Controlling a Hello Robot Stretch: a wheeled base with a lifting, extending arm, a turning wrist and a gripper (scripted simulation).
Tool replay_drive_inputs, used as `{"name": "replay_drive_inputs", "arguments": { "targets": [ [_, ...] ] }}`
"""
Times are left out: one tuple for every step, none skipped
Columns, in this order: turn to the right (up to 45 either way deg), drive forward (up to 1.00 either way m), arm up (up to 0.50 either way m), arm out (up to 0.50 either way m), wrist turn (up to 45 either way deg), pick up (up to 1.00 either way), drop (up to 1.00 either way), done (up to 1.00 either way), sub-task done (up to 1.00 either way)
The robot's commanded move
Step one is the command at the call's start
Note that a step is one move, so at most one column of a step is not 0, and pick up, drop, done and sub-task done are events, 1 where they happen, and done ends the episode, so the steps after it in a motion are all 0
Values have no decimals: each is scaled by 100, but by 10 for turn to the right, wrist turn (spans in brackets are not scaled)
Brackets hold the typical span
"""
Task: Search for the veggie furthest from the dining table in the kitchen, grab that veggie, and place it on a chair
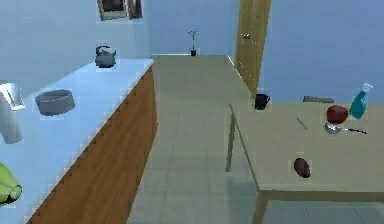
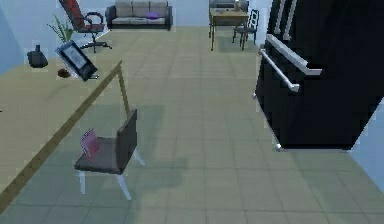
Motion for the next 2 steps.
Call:
{"name": "replay_drive_inputs", "arguments": {
  "targets": [
    [0,15,0,0,0,0,0,0,0],
    [450,0,0,0,0,0,0,0,0]
  ]
}}
